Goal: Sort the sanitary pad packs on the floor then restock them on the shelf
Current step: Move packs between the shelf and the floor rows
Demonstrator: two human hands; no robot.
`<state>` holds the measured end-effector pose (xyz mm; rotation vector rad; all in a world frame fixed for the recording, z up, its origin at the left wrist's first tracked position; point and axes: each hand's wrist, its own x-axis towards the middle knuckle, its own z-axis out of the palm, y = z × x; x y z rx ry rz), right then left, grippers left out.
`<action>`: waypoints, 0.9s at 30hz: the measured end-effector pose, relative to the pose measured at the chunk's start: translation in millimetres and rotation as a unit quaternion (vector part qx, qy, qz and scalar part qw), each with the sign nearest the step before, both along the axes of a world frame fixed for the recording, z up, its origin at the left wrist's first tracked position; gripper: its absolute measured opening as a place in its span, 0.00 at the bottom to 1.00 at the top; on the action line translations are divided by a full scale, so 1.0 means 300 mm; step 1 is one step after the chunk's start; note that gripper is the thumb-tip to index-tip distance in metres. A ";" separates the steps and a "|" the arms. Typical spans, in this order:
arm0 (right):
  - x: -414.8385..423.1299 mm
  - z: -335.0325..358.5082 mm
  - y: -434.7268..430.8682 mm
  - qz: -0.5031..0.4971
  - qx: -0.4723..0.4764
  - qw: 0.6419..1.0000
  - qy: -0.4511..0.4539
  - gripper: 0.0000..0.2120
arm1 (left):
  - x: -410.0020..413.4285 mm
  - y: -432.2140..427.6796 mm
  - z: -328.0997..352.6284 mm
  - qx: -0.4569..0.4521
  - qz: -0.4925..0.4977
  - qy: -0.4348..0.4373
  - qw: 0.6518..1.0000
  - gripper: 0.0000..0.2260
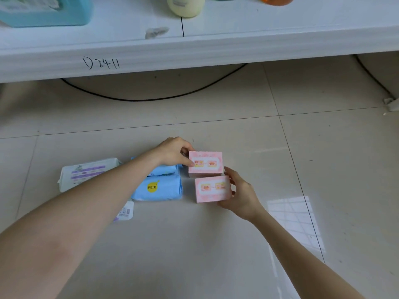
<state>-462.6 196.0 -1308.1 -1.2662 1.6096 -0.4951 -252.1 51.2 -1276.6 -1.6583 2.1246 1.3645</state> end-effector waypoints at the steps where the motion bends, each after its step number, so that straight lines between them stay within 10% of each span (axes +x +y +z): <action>1: 0.010 0.000 -0.007 -0.002 -0.007 1.000 -0.006 0.41 | 0.000 0.000 0.002 0.001 -0.004 -0.007 1.000 0.16; 17: 0.049 0.003 -0.012 -0.015 -0.016 0.999 0.049 0.35 | -0.018 0.008 0.015 -0.004 -0.023 -0.106 0.994 0.17; 27: 0.057 0.120 0.056 0.081 -0.022 0.969 0.233 0.37 | -0.030 0.159 0.082 -0.189 -0.031 -0.176 0.965 0.26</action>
